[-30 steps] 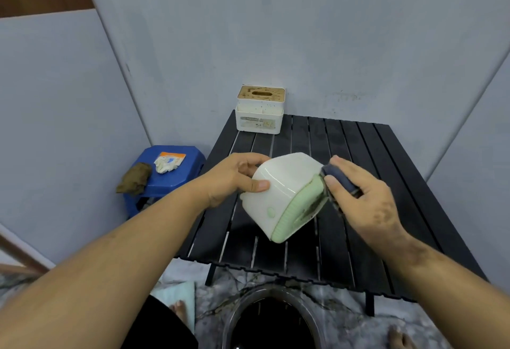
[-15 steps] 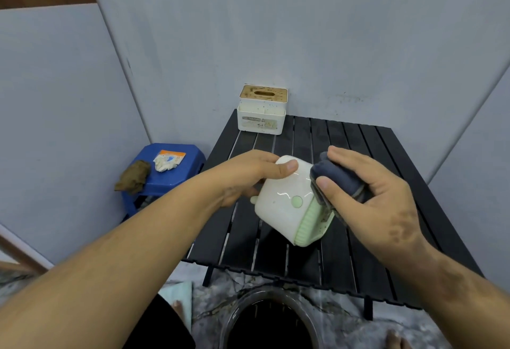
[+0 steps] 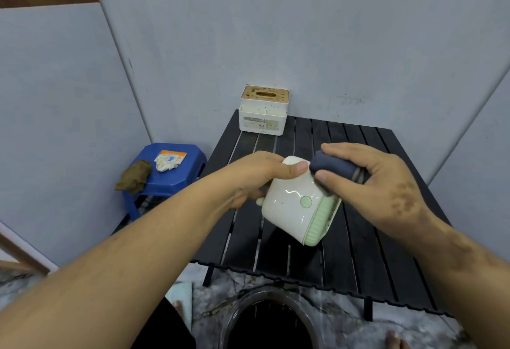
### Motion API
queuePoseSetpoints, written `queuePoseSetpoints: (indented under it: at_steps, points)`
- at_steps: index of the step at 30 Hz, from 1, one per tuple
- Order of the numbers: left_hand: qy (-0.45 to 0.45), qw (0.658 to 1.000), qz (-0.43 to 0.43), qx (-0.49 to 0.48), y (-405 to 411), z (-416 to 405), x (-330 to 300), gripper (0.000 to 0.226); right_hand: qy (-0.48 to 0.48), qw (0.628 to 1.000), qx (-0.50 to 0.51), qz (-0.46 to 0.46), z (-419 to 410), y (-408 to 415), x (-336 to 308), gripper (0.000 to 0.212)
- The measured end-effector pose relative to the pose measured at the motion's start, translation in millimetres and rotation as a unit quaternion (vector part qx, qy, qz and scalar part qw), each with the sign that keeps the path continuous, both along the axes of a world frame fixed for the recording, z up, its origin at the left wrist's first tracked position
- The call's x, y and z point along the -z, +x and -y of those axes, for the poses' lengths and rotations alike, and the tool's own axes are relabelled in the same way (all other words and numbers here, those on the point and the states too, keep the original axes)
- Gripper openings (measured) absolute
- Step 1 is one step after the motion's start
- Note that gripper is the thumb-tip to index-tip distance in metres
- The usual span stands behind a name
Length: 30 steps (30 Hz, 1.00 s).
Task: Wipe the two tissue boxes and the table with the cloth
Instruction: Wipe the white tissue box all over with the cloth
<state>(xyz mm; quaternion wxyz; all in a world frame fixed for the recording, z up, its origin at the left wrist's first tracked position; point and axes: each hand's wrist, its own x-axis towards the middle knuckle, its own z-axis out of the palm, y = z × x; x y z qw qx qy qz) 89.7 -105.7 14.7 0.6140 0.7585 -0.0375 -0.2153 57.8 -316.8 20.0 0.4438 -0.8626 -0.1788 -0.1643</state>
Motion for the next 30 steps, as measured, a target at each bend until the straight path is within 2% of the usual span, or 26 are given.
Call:
queuePoseSetpoints:
  at_steps: [2,4,8,12,15,17,19,21,23,25,27,28,30]
  points:
    - [0.001,1.000,-0.013,-0.022,1.9,-1.6,1.5,0.055,0.020,0.999,0.014,-0.023,2.4,-0.5,-0.8,0.036]
    - [-0.005,0.999,-0.029,-0.043,2.1,-2.0,3.2,0.045,-0.004,1.000,0.018,-0.014,0.0,-2.4,-2.2,0.033]
    - [-0.045,0.994,-0.068,-0.067,3.2,-3.1,4.8,0.032,-0.140,0.989,0.001,0.057,-14.9,-8.7,-2.9,0.031]
    - [-0.051,0.994,-0.083,-0.044,3.5,-6.7,3.7,0.020,-0.278,0.950,-0.008,0.145,-36.2,-23.1,12.2,0.043]
    - [-0.044,0.995,-0.082,-0.032,3.6,-6.9,2.8,0.020,-0.343,0.912,-0.078,0.209,-44.7,-26.9,22.3,0.042]
    - [-0.041,0.995,-0.088,-0.031,4.9,-6.3,1.9,0.020,-0.310,0.926,-0.075,0.202,-38.0,-18.0,19.5,0.046]
    - [-0.041,0.994,-0.096,-0.030,6.1,-4.9,2.1,0.021,-0.243,0.958,-0.017,0.152,-27.0,-10.2,10.9,0.047]
    - [-0.044,0.993,-0.100,-0.036,6.9,-2.7,2.7,0.024,-0.221,0.966,0.027,0.135,-24.7,-12.0,7.9,0.046]
    - [-0.044,0.993,-0.104,-0.038,7.0,-1.7,2.4,0.025,-0.271,0.944,0.017,0.189,-35.7,-23.9,20.9,0.042]
    - [-0.040,0.993,-0.106,-0.036,6.5,-2.6,1.2,0.025,-0.354,0.904,-0.042,0.238,-49.1,-39.1,40.4,0.042]
    - [-0.038,0.993,-0.109,-0.032,7.1,-4.1,0.5,0.024,-0.370,0.886,-0.075,0.269,-47.4,-38.4,45.6,0.044]
    - [-0.039,0.993,-0.110,-0.029,7.6,-5.1,1.1,0.024,-0.336,0.900,-0.071,0.267,-42.3,-33.1,41.6,0.044]
    - [-0.044,0.993,-0.110,-0.027,8.5,-6.6,3.3,0.025,-0.206,0.957,-0.028,0.203,-28.7,-21.8,24.3,0.042]
